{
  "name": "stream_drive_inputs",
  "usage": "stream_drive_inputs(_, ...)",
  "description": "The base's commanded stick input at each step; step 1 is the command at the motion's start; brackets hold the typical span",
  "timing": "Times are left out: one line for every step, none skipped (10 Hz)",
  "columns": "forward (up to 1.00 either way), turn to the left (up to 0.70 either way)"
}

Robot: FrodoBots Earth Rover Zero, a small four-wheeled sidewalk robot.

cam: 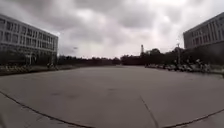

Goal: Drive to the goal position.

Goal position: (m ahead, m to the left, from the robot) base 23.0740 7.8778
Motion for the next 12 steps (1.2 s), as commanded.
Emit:
stream_drive_inputs(0.70, 0.00)
stream_drive_inputs(0.70, -0.06)
stream_drive_inputs(0.70, -0.23)
stream_drive_inputs(0.70, -0.20)
stream_drive_inputs(0.70, 0.00)
stream_drive_inputs(0.70, 0.00)
stream_drive_inputs(0.70, 0.00)
stream_drive_inputs(0.70, 0.00)
stream_drive_inputs(0.70, 0.00)
stream_drive_inputs(0.70, 0.00)
stream_drive_inputs(0.70, 0.00)
stream_drive_inputs(0.70, 0.00)
